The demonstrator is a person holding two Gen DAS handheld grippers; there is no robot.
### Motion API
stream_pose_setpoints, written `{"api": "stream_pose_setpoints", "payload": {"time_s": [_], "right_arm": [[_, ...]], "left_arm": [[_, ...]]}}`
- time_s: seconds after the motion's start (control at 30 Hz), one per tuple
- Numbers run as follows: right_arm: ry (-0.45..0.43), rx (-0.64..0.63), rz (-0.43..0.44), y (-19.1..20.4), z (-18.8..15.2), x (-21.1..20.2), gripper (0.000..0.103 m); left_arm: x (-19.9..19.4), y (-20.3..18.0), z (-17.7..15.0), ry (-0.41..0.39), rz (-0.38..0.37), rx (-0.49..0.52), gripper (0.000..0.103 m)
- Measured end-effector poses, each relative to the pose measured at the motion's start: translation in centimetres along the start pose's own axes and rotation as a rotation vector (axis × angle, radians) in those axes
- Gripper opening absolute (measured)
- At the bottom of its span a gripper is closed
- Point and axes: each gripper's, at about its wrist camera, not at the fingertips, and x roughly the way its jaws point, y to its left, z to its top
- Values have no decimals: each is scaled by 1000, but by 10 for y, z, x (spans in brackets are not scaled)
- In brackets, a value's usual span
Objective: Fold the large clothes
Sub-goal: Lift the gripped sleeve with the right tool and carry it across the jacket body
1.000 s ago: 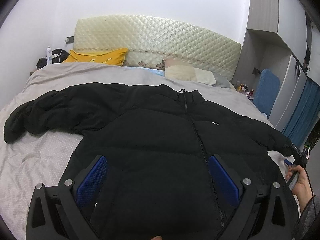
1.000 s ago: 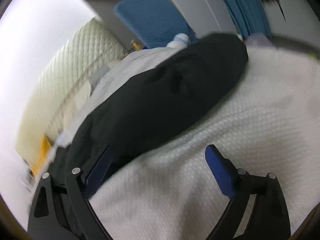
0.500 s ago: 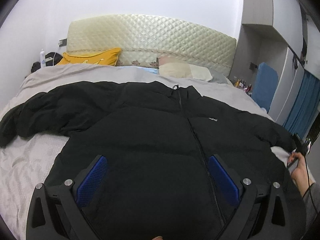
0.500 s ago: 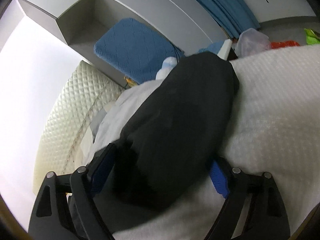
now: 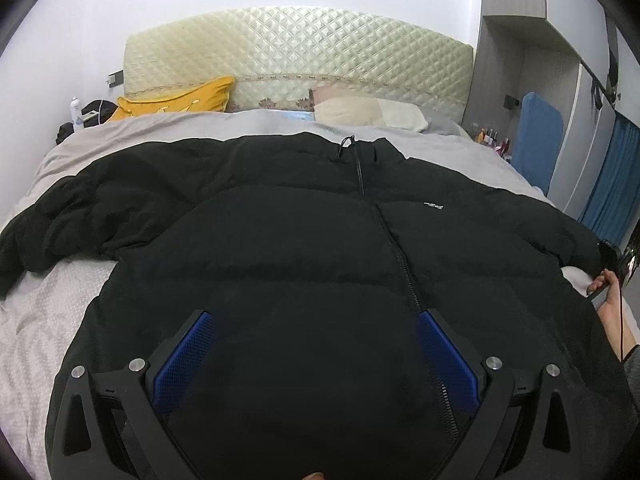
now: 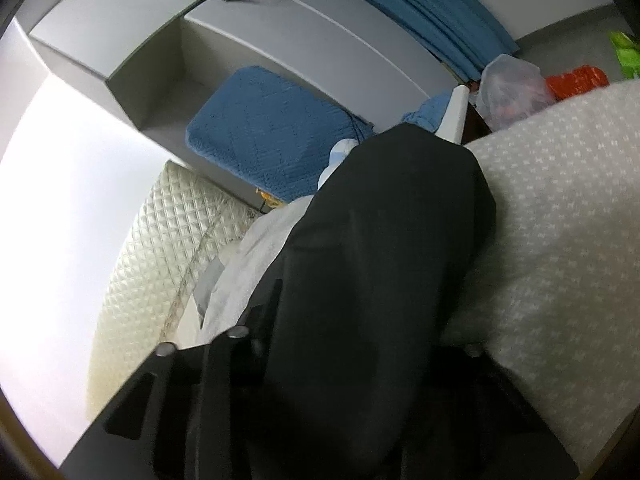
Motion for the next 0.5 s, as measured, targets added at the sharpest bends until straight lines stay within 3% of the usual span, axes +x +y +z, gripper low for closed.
{"api": "stream_pose_setpoints", "payload": {"time_s": [0.2,0.3,0.43,0.5], "right_arm": [[-13,-106,-91,34,4,-14,14],[-44,-234,-136,73,17,-35,13],[-109,-361,-121,118,32,-74,12],[-120,-357,-110,129,39,-90,12]], "left_arm": [[-9,1,3,-30,12,1,102],[-13,3,5,-39,11,-5,102],[-19,3,6,-43,17,-3,102],[-24,1,6,-47,15,5,102]]}}
